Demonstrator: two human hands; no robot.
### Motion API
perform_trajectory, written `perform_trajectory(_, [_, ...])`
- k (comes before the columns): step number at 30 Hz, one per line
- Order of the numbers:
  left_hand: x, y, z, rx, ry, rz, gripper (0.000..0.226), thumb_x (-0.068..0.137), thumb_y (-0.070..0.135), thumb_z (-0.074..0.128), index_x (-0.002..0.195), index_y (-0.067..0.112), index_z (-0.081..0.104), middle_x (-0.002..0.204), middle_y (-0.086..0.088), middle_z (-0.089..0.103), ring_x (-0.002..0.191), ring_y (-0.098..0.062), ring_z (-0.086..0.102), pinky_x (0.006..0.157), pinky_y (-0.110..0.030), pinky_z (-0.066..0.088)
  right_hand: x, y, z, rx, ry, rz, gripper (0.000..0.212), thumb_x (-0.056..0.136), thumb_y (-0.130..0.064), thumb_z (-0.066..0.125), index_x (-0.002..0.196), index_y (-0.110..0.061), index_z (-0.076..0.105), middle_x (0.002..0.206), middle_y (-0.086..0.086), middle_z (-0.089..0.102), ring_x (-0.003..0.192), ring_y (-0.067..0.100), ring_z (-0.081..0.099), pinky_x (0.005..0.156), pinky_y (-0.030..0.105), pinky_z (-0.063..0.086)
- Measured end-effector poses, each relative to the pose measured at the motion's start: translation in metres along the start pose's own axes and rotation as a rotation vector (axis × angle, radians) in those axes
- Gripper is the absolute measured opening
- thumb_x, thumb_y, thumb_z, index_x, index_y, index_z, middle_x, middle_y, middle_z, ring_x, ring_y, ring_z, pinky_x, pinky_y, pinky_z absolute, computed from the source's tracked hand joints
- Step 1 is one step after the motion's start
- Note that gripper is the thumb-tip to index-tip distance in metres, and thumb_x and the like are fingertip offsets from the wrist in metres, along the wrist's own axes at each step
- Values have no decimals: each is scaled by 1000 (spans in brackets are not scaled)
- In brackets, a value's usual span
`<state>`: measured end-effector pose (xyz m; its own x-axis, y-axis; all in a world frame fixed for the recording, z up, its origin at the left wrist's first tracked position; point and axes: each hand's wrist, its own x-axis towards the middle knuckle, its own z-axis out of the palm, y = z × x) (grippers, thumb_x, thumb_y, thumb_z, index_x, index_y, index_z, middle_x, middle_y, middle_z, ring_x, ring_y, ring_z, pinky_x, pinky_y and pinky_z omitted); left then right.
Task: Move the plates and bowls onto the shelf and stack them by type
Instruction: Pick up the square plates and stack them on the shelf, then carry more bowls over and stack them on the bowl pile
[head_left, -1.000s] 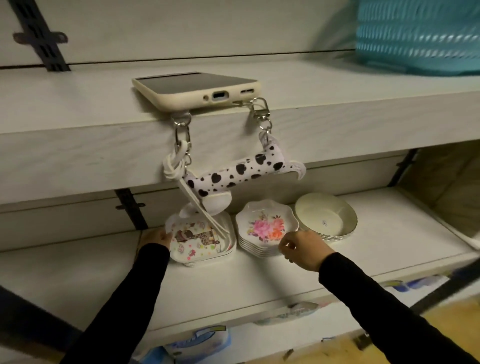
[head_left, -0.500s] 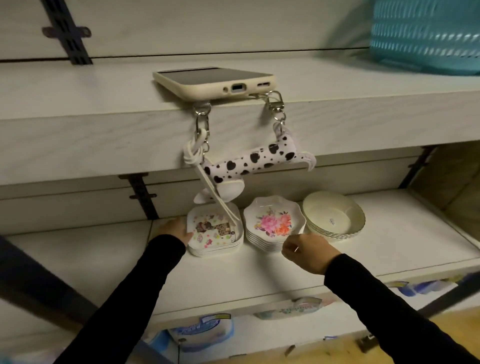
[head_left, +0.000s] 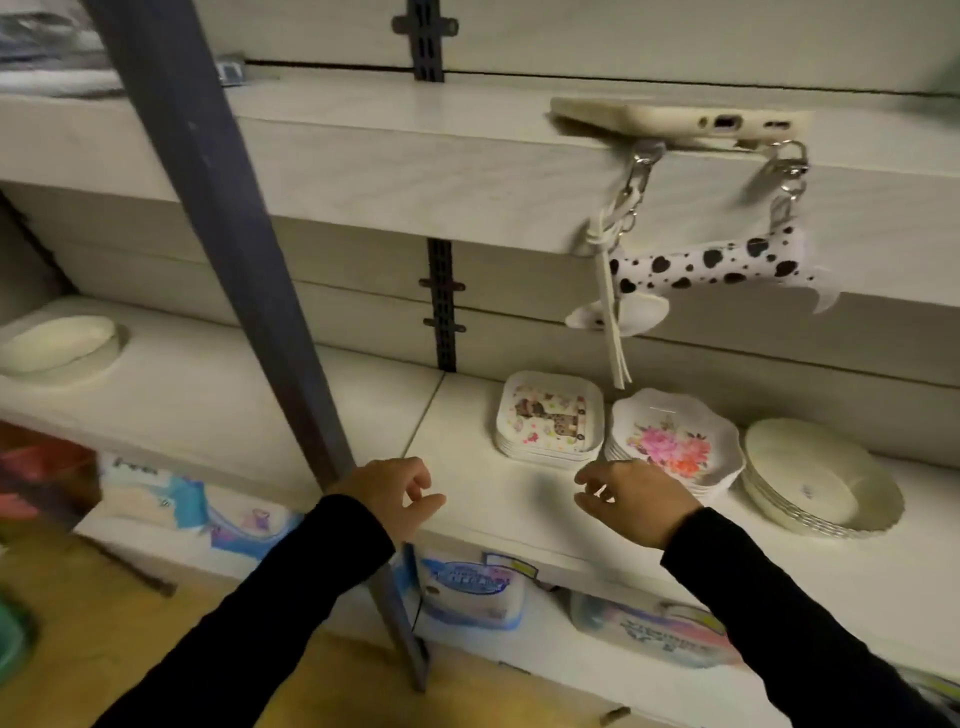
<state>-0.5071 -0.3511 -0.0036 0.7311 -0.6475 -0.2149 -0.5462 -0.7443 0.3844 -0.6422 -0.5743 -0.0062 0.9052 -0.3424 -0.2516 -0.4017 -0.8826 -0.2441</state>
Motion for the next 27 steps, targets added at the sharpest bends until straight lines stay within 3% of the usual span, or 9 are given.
perform_trajectory(3, [-26,-28,-6,-7,-12,-64,20,87,47,50,94,28,53,87,9,61,88,-12,61,80,-26,50,3,-30,6,-36,-19,-82,38,93,-42,44,127,-26,53,123,-5,62,112,17,58,93,28,45])
perform_trajectory(5, [-42,-47,-13,25,58,-100,14,87,47,50,80,36,47,78,14,55,81,-8,56,73,-22,43,5,-53,8,-46,-23,-140,38,93,-43,44,127,-27,53,123,-6,62,113,17,57,94,29,45])
perform_trajectory(7, [-56,-65,-22,53,137,-137,20,88,45,50,72,36,41,83,12,57,78,-9,53,72,-22,39,7,-77,8,-55,-16,-195,38,93,-43,44,127,-28,52,122,-6,62,113,18,57,94,30,46])
perform_trajectory(9, [-67,-86,-32,76,216,-176,12,89,43,49,83,32,49,95,6,62,80,-11,52,75,-23,41,9,-102,9,-55,-2,-235,38,93,-44,44,127,-28,52,122,-6,63,111,18,59,93,31,47])
perform_trajectory(13, [-84,-137,-50,157,289,-237,33,91,44,44,114,21,52,113,4,61,98,-18,58,86,-28,45,16,-154,15,-68,16,-284,38,93,-45,43,126,-30,52,121,-7,63,109,16,59,91,31,48])
perform_trajectory(16, [-95,-184,-66,201,277,-246,35,92,45,42,116,21,50,117,3,60,106,-17,58,87,-26,45,23,-200,25,-68,8,-291,35,92,-44,43,123,-30,54,118,-5,64,105,18,61,89,32,49])
perform_trajectory(27, [-114,-338,-126,227,309,-249,37,92,43,44,120,21,50,120,2,60,106,-19,59,91,-30,49,77,-369,60,-9,-16,-243,38,93,-42,45,126,-25,53,123,-4,63,110,21,60,94,33,47])
